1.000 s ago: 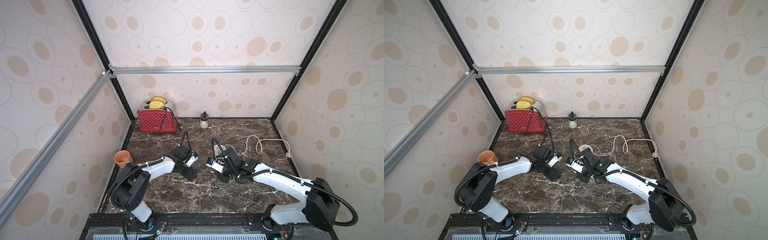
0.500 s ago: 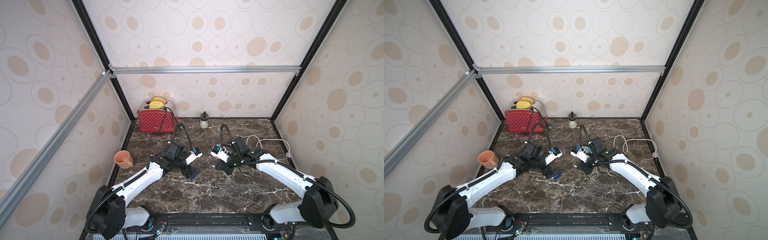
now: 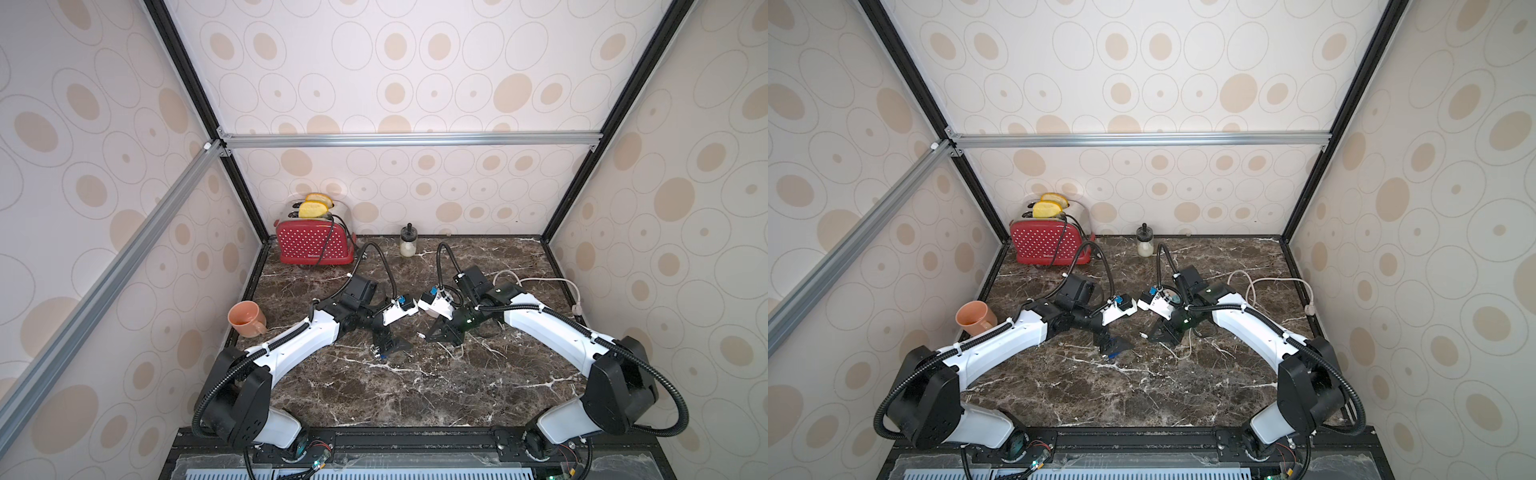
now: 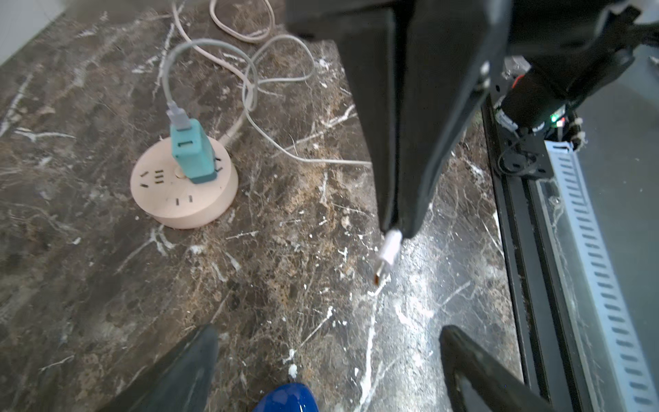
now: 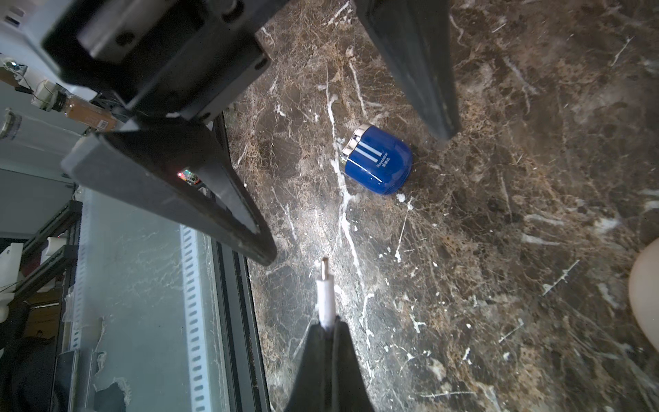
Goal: Charge the electric shaver
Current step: Adjust the charging cable at the center of the board.
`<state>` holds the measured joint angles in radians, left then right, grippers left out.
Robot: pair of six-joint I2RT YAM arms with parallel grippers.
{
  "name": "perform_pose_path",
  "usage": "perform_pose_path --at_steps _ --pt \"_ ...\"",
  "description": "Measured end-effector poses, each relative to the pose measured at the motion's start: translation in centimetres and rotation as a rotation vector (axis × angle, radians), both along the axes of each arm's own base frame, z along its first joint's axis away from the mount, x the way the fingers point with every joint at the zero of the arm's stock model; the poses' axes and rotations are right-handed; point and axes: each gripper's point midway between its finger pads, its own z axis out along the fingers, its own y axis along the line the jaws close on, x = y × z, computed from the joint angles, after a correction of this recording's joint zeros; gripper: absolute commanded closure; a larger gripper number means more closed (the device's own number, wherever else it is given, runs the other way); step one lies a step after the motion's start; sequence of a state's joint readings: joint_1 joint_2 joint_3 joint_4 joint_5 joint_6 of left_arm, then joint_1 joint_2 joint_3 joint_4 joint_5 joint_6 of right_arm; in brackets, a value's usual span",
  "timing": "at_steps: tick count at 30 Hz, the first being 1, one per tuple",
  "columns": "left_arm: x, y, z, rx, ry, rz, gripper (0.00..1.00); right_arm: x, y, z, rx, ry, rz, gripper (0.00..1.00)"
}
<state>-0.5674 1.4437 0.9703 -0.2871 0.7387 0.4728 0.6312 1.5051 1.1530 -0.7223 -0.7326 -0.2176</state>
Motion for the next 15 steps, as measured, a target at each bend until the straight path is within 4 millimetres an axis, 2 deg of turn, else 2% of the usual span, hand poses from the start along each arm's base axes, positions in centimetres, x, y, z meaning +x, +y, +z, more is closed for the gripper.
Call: perform_pose_path --at_steps 2,5,6,7,8,9,15 --pt "0.4 -0.3 0.5 -0.027 -0.019 0.009 0.07 0.0 0.0 0.1 0.004 0.002 -0.001 1.00" --pt "0.2 -0.6 0.7 -0.064 -0.034 -0.002 0.23 0.0 0.1 0.1 0.010 0.004 0.001 1.00" --pt "0.0 -0.7 0.8 -0.072 -0.029 -0.014 0.46 0.0 0.1 0.2 0.012 0.004 0.002 1.00" --pt "-0.2 -0.7 0.8 -0.077 -0.025 -0.022 0.75 0.0 0.1 0.2 0.014 0.005 0.002 1.00" --pt "-0.3 -0.8 0.9 -0.082 -0.021 -0.029 0.96 0.0 0.1 0.2 0.016 0.006 0.002 1.00" --pt "-0.4 -0.8 1.0 -0.088 -0.018 -0.033 1.00 0.0 0.1 0.3 0.018 0.006 0.002 1.00" --pt "-0.8 -1.0 1.5 -0.122 -0.017 -0.051 0.99 0.2 0.1 0.5 0.033 0.010 -0.003 1.00"
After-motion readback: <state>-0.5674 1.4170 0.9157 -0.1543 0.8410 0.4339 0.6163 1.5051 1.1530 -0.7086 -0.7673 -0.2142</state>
